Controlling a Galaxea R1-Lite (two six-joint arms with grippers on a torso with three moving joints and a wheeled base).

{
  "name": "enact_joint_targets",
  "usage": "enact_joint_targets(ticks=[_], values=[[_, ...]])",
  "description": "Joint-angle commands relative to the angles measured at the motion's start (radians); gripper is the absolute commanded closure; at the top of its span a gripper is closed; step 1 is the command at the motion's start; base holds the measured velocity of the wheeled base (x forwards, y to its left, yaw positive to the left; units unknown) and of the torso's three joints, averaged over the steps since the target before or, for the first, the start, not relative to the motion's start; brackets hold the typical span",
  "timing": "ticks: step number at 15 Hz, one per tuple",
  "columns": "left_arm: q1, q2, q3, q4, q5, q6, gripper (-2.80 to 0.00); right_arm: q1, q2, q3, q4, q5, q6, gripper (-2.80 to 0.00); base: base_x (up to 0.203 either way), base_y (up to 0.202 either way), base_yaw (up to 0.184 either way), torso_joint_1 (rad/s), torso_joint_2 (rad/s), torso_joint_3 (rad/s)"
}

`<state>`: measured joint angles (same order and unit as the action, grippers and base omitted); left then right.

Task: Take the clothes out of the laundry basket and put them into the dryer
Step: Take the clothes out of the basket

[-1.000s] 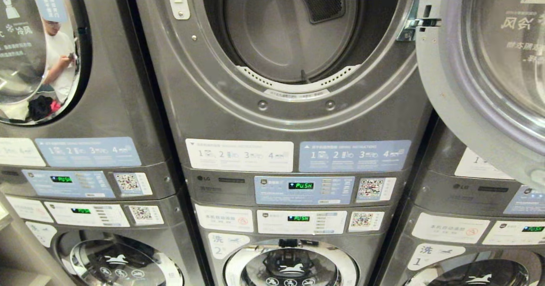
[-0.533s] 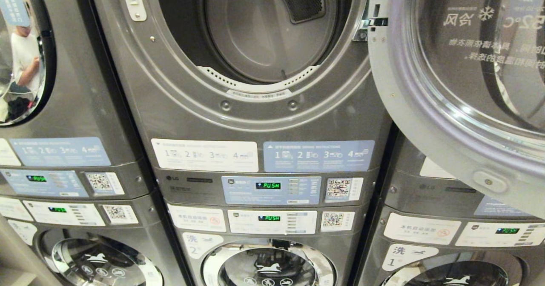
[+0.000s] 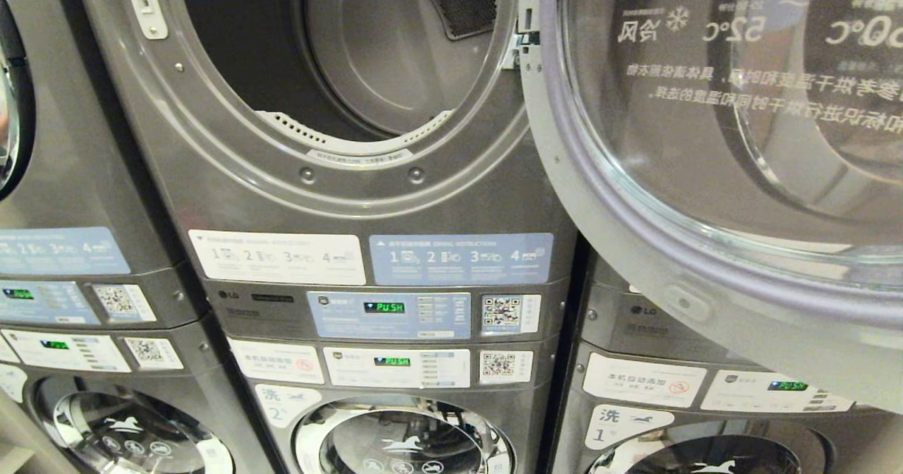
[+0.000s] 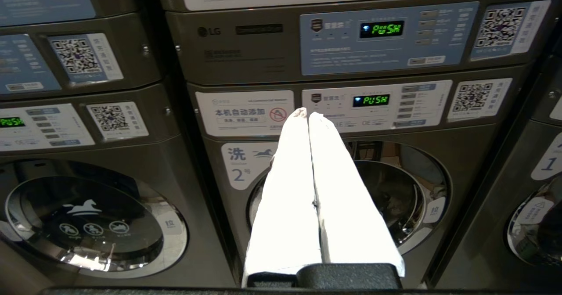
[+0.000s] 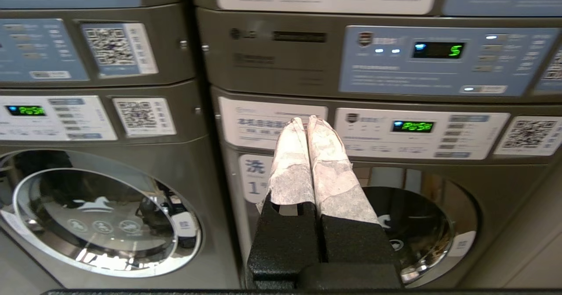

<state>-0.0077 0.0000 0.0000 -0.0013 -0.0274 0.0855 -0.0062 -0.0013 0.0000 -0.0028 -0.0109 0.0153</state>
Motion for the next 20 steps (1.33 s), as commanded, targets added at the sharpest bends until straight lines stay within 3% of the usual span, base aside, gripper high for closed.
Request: enact_joint_targets(ticks=[1, 6, 17, 20], values=[[0.000, 0.000, 0.000, 0.000, 0.000, 0.000, 0.00, 0.000, 0.001, 0.000, 0.000, 0.000, 0.000, 0.00, 0.000, -0.192, 0.001, 0.001, 0.00, 0.001], [0.000, 0.000, 0.000, 0.000, 0.001, -0.016, 0.00, 0.000, 0.001, 0.000, 0.000, 0.000, 0.000, 0.00, 0.000, -0.173, 0.002, 0.002, 0.00, 0.001], [0.000, 0.000, -0.001, -0.001, 0.011, -0.029, 0.00, 0.000, 0.001, 0.000, 0.000, 0.000, 0.000, 0.00, 0.000, 0.000, 0.000, -0.011, 0.02, 0.011], [0.000, 0.000, 0.000, -0.003, 0.024, -0.060, 0.00, 0.000, 0.001, 0.000, 0.000, 0.000, 0.000, 0.00, 0.000, 0.000, 0.000, -0.053, 0.12, 0.062]])
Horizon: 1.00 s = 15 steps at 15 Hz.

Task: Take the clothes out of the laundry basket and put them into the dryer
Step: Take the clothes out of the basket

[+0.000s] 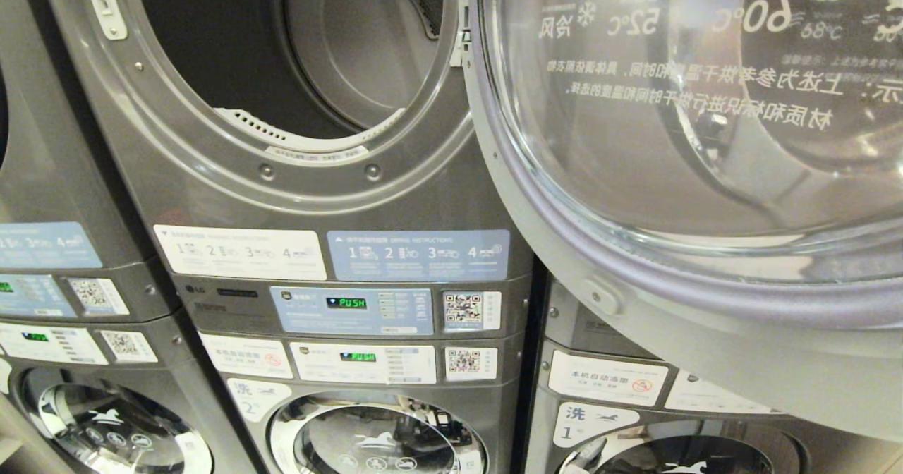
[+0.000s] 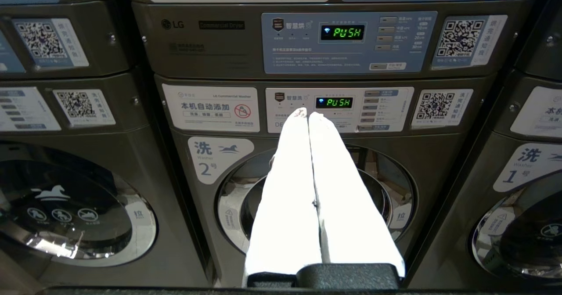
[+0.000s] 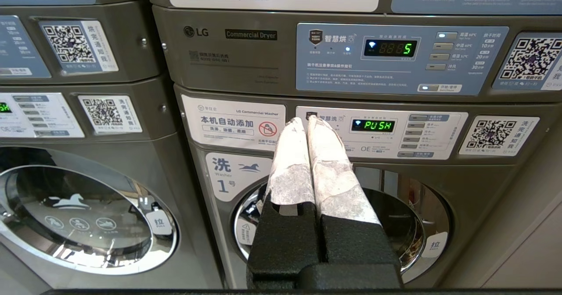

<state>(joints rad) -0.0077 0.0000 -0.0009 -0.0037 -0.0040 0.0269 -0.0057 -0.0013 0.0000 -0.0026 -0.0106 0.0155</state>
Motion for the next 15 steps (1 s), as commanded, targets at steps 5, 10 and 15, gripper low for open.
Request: enact_joint_targets(ticks=[5, 10, 15], values=[[0.000, 0.000, 0.001, -0.001, 0.006, -0.013, 0.00, 0.000, 0.001, 0.000, 0.000, 0.000, 0.000, 0.00, 0.000, 0.000, 0.000, -0.055, 0.12, 0.066], [0.000, 0.000, 0.001, -0.001, 0.006, -0.013, 0.00, 0.000, 0.001, 0.000, 0.000, 0.000, 0.000, 0.00, 0.000, 0.000, 0.000, -0.054, 0.13, 0.063], [0.000, 0.000, 0.001, -0.001, 0.006, -0.013, 0.00, 0.000, 0.001, 0.000, 0.000, 0.000, 0.000, 0.00, 0.000, 0.000, 0.000, -0.052, 0.12, 0.062]])
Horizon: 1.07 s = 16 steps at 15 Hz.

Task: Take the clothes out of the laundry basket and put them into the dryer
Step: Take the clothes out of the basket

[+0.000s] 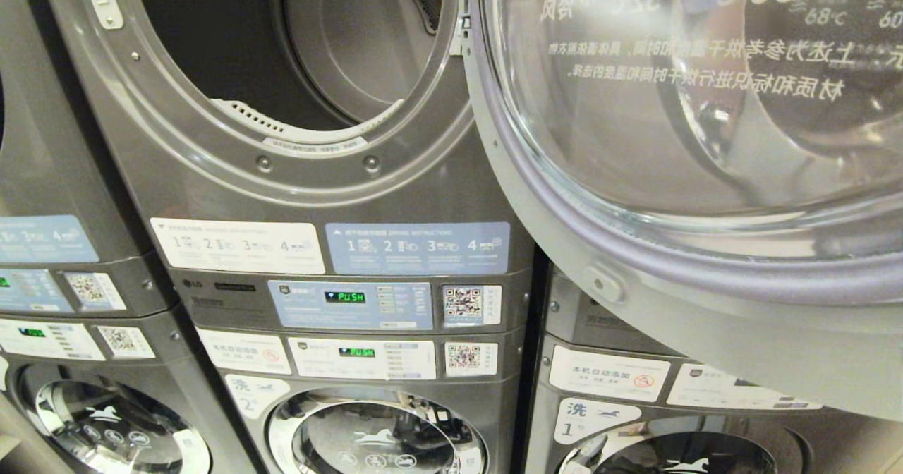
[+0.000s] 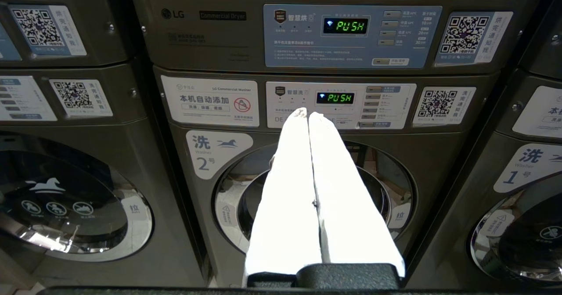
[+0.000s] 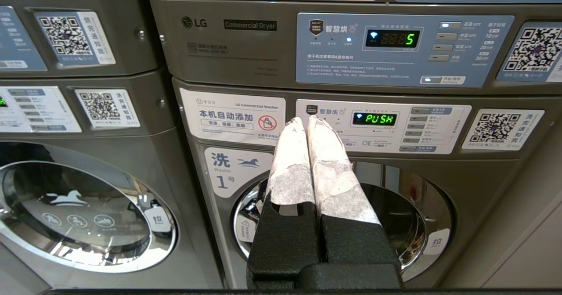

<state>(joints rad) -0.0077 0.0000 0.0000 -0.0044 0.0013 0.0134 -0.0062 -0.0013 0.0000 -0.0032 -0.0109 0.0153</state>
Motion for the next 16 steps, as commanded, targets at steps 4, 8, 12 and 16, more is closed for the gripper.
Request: enact_joint_targets(ticks=[4, 8, 12, 16], values=[[0.000, 0.000, 0.000, 0.000, 0.000, 0.000, 0.00, 0.000, 0.001, 0.000, 0.000, 0.000, 0.000, 0.00, 0.000, 0.000, 0.000, -0.056, 0.13, 0.068], [0.000, 0.000, 0.000, 0.000, 0.000, 0.000, 0.00, 0.000, 0.001, 0.000, 0.000, 0.000, 0.002, 0.00, 0.000, 0.000, 0.000, -0.054, 0.12, 0.061], [0.000, 0.000, 0.000, 0.000, 0.000, 0.000, 0.00, 0.000, 0.001, 0.000, 0.000, 0.000, 0.002, 0.00, 0.000, 0.000, 0.000, -0.057, 0.13, 0.070], [0.000, 0.000, 0.000, 0.000, 0.000, 0.000, 0.00, 0.000, 0.001, 0.000, 0.000, 0.000, 0.002, 0.00, 0.000, 0.000, 0.000, -0.064, 0.14, 0.071]])
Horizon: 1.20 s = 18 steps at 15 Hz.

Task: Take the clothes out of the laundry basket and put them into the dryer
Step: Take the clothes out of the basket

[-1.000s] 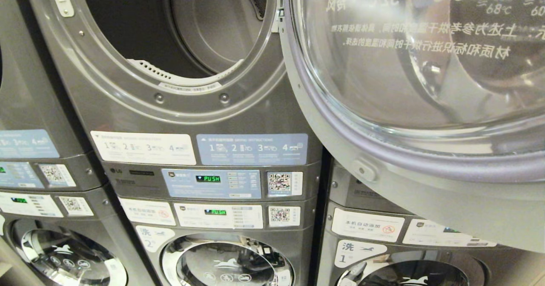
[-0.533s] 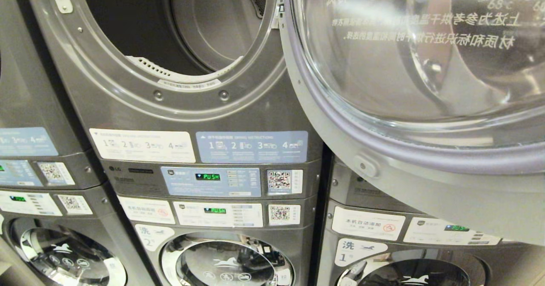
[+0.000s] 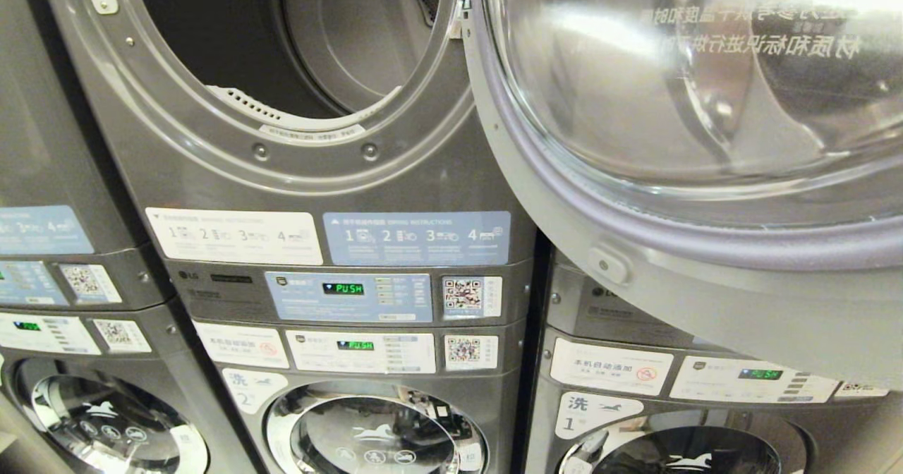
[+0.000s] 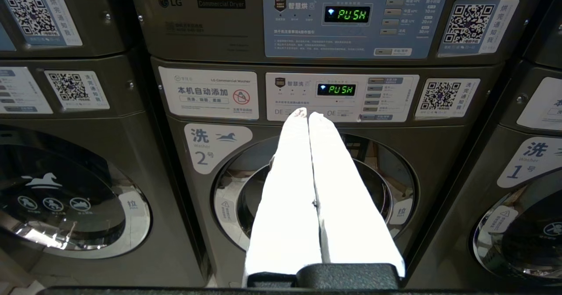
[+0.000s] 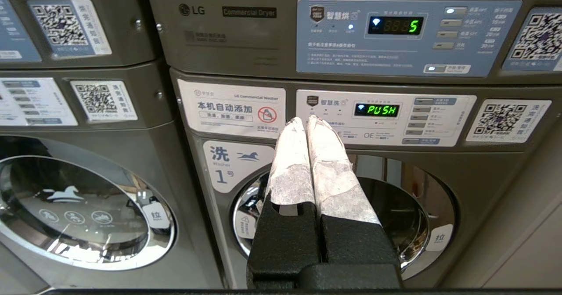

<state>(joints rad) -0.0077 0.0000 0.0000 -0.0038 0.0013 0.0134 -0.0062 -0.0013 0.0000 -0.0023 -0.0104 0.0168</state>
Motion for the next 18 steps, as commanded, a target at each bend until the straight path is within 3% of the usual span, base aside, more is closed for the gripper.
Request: enact_joint_targets(ticks=[1, 18], values=[[0.000, 0.000, 0.000, -0.001, 0.000, 0.000, 0.00, 0.000, 0.001, 0.000, -0.001, 0.000, 0.000, 0.00, 0.000, 0.000, 0.000, -0.046, 0.12, 0.061], [0.000, 0.000, 0.000, -0.001, 0.000, 0.000, 0.00, 0.000, 0.001, 0.000, -0.001, 0.001, 0.000, 0.00, 0.000, 0.000, 0.000, -0.072, 0.17, 0.088]])
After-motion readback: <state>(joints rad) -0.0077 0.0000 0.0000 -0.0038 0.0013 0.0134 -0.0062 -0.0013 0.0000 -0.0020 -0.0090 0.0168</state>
